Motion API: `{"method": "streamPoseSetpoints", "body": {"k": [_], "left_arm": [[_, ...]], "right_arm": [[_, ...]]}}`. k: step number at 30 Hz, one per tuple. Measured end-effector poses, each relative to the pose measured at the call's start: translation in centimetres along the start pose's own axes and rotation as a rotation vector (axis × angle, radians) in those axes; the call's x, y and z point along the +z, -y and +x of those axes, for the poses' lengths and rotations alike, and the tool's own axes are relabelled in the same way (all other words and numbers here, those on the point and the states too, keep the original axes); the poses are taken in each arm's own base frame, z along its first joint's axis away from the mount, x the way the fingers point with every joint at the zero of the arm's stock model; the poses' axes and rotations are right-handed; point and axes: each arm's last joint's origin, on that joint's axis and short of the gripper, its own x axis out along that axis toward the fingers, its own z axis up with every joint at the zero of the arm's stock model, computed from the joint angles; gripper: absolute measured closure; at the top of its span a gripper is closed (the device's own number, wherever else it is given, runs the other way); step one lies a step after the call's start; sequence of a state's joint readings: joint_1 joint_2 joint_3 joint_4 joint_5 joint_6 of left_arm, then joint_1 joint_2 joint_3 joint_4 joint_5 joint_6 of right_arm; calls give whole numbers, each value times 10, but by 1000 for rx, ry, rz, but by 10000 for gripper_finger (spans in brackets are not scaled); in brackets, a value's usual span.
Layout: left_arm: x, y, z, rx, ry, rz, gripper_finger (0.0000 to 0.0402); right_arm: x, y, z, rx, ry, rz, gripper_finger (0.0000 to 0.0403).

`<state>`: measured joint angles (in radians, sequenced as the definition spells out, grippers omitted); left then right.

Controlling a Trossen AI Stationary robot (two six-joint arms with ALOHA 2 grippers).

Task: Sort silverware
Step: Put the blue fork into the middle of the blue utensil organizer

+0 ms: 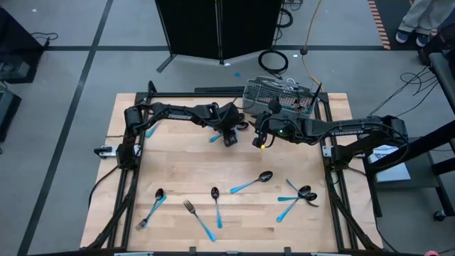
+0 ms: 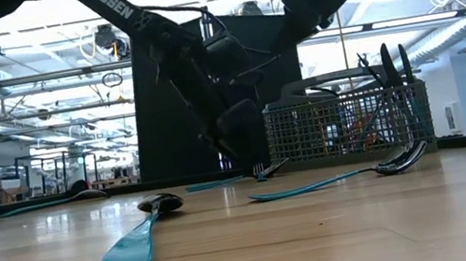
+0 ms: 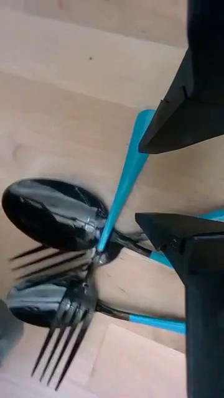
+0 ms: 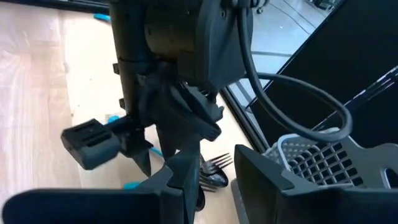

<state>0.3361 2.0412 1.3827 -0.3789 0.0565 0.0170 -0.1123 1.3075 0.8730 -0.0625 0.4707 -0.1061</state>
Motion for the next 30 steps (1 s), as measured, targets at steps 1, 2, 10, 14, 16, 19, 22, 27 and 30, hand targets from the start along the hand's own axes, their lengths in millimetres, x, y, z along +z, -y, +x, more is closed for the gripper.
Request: {"method": "streamPoseSetpoints", "body": {"k": [1, 2, 10, 14, 16, 19, 22, 27, 30], "left_arm": [[0, -1, -3, -1, -3, 12, 240], [-2, -3, -6, 1, -8, 15, 240], [-31, -28, -76, 82, 215, -63, 240], [-67, -34, -101, 109, 448, -145, 240], [-83, -33, -107, 108, 593, -164, 240], [-102, -30, -114, 110, 792, -151, 240], [-109, -31, -124, 152, 932, -81, 240], [-105, -36, -138, 206, 1007, -1, 240], [-106, -39, -141, 147, 1012, 39, 240]], "right_arm": [[0, 0, 0, 0, -5, 6, 309], [-1, 0, 0, 0, -9, 8, 309], [-3, 0, 0, 5, -33, 25, 309], [-3, 0, 0, 7, -32, 35, 309], [-3, 0, 0, 7, -26, 61, 309], [-2, 0, 0, 5, -15, 112, 309], [-1, 0, 0, 5, -14, 172, 309], [-2, 1, 1, 2, -19, 412, 309], [-6, 2, 5, 23, -54, 554, 309]]}}
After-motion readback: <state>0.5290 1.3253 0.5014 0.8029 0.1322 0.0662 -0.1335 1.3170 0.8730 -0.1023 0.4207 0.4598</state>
